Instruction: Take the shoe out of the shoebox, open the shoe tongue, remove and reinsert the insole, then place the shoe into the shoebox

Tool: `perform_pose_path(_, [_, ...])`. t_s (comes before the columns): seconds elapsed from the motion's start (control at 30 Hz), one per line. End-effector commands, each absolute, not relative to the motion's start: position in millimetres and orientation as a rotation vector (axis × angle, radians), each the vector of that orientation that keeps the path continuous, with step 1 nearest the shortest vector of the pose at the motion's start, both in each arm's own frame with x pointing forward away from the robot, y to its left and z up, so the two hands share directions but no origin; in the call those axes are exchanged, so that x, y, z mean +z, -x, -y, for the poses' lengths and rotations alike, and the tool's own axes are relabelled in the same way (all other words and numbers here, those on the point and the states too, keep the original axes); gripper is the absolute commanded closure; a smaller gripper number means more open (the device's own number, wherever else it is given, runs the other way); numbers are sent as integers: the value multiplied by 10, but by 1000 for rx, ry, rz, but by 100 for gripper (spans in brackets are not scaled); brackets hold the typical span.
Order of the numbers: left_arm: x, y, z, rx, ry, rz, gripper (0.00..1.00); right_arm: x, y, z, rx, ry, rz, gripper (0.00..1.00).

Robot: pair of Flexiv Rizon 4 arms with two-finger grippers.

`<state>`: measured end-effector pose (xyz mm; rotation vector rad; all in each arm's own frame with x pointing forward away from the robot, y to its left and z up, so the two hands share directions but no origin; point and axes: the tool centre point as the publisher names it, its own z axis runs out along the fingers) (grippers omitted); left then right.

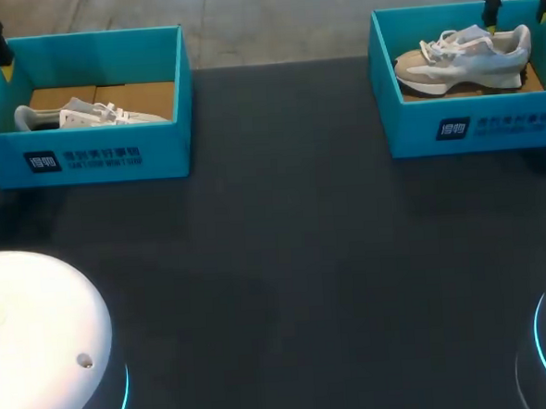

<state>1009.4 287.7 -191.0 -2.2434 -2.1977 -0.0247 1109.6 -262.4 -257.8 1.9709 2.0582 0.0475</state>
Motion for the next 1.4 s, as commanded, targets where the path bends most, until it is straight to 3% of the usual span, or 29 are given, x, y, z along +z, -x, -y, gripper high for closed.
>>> perform_pose_path(0.03, [-1904, -10090, -2879, -29, 2243, 2195, 0, -2666, -11254, 2647, 12, -1977, -2058, 0])
perform_pose_path(0.63, [-1904, -10090, -2879, -29, 2243, 2195, 0, -2824, -11472, 2944, -33, -2004, -2057, 0])
perform_pose_path(0.8, [-1904, -10090, -2879, -29, 2243, 2195, 0, -2874, -11476, 2965, -43, -2008, -2060, 12])
perform_pose_path(0.9, [-1904, -10090, -2879, -29, 2243, 2195, 0, -2906, -11471, 2989, -59, -2012, -2057, 26])
perform_pose_path(1.23, [-1904, -10090, -2879, -29, 2243, 2195, 0, -2981, -11487, 3045, -82, -2012, -2061, 16])
perform_pose_path(1.4, [-1904, -10090, -2879, -29, 2243, 2195, 0, -3019, -11537, 3077, -94, -2005, -2065, 18])
